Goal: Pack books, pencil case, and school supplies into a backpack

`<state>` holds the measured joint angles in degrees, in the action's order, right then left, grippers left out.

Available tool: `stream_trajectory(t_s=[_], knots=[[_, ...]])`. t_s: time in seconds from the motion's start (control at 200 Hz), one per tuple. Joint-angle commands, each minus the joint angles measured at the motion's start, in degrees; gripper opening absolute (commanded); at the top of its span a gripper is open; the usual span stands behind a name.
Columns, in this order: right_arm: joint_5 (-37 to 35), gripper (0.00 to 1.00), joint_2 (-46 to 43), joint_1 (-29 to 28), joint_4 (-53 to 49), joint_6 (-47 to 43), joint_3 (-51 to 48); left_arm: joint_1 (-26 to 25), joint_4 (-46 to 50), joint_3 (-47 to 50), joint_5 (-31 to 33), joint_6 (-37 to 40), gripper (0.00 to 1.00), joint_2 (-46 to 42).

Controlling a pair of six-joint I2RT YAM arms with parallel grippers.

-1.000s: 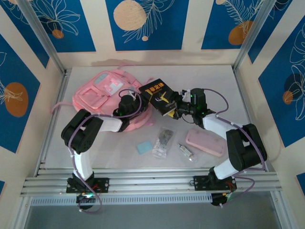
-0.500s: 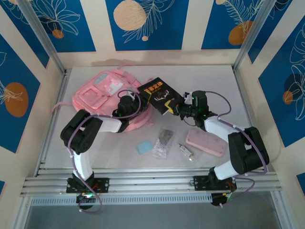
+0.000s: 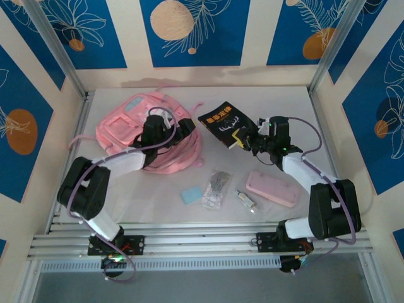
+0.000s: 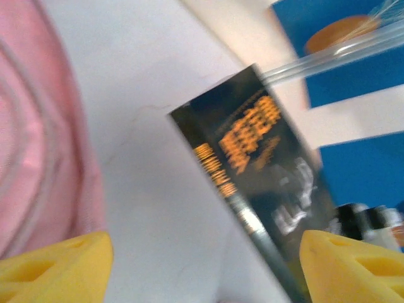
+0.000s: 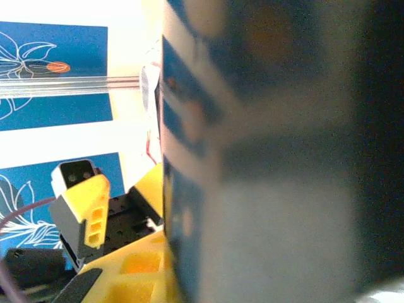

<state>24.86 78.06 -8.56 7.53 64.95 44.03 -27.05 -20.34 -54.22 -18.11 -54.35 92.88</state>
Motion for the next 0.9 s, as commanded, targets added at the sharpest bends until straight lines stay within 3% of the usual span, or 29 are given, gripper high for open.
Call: stream_trajectory(t_s=[0.0, 0.09, 0.21, 0.43, 0.67, 0.735, 0.815, 0.875, 0.895], knots=[[2.92, 0.00, -3.81, 1.47, -4.98, -8.04, 4.27, -0.90, 31.00, -6.86, 3.58, 23.49, 0.78, -5.23], [2.76, 0.00, -5.05, 2.54, -6.89, -9.75, 4.41, -0.90, 41.21, -9.25, 11.56, 31.18, 0.78, -6.73], [2.98, 0.00, -6.20, 3.82, -7.70, -10.28, 4.24, -0.99, 47.41, -10.71, 18.36, 36.77, 0.78, -6.34], [3.58, 0.00, -7.17, 4.78, -7.85, -10.19, 3.70, -4.31, 51.80, -13.36, 30.22, 45.00, 0.83, 0.07], [4.38, 0.00, -7.83, 5.30, -7.01, -9.88, 2.22, -5.26, 52.14, -14.99, 43.60, 46.82, 0.86, 8.72], [4.63, 0.00, -8.40, 5.56, -7.13, -10.14, 1.79, -5.20, 52.16, -15.42, 45.26, 47.52, 0.74, 10.62], [4.74, 0.00, -9.18, 6.07, -7.80, -10.61, 1.63, -4.86, 51.83, -15.93, 43.29, 48.39, 0.39, 12.00], [4.68, 0.00, -9.78, 6.61, -8.36, -10.82, 1.46, -4.77, 51.92, -16.52, 41.13, 49.08, 0.19, 12.57], [4.70, 0.00, -9.98, 6.77, -8.48, -10.81, 1.36, -4.77, 52.12, -16.78, 40.55, 49.31, 0.07, 12.81]])
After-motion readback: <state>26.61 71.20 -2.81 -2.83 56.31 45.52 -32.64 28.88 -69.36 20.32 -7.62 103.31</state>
